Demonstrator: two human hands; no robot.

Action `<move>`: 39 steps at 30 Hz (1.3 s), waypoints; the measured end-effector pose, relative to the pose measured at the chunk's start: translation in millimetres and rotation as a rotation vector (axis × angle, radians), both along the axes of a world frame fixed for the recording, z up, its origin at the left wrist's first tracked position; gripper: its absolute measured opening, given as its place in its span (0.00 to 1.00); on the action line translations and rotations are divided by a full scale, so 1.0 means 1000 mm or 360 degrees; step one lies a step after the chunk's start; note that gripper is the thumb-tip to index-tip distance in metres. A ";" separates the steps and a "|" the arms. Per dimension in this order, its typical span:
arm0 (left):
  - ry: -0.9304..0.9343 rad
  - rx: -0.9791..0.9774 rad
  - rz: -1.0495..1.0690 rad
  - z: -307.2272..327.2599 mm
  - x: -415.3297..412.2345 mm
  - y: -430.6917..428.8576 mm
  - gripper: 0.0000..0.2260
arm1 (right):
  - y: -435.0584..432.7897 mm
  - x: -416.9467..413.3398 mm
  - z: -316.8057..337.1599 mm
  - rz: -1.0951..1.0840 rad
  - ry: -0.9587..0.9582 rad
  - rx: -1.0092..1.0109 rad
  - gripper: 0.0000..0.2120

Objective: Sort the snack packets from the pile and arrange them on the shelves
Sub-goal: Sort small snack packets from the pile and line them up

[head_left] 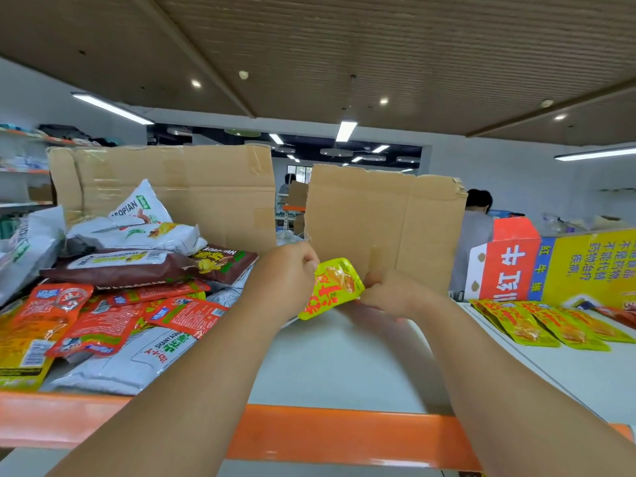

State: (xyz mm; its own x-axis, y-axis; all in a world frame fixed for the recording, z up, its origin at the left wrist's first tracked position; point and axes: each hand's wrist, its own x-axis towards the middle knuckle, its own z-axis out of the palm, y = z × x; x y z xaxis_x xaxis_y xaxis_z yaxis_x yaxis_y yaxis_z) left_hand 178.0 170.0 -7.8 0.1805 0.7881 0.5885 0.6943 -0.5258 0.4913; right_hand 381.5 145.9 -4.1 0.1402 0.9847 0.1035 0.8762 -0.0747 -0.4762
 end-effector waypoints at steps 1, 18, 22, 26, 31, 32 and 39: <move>-0.0045 -0.0024 -0.0025 0.002 -0.003 0.000 0.08 | 0.000 0.001 0.001 -0.0018 0.0080 0.0010 0.04; -0.0007 -0.0286 -0.0522 -0.002 -0.005 -0.008 0.06 | 0.019 0.026 -0.002 -0.0314 0.0495 0.0785 0.08; 0.0183 -0.0337 -0.0572 -0.002 -0.004 -0.013 0.10 | 0.016 0.026 0.004 -0.0286 0.0530 0.0902 0.07; 0.0532 -0.0420 -0.0727 -0.002 0.002 -0.022 0.13 | 0.010 0.018 0.005 -0.0200 0.0632 0.1003 0.12; 0.0871 -0.0621 -0.0808 -0.001 0.006 -0.029 0.21 | 0.000 0.014 0.010 -0.0166 0.0680 0.0897 0.14; 0.0879 -0.0616 -0.0804 -0.001 0.007 -0.031 0.21 | 0.001 0.015 0.010 -0.0190 0.0742 0.0888 0.15; 0.0968 -0.0557 -0.0729 -0.003 0.014 -0.032 0.23 | 0.003 0.018 0.011 -0.0228 0.1316 0.0821 0.20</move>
State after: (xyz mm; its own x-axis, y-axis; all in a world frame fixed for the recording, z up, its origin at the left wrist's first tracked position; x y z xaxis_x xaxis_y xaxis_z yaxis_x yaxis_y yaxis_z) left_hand 192.2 137.5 -11.0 0.7344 0.6785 0.0200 0.6457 -0.7074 0.2873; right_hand 399.3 148.9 6.5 0.4766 0.8144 0.3310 0.2511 0.2347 -0.9391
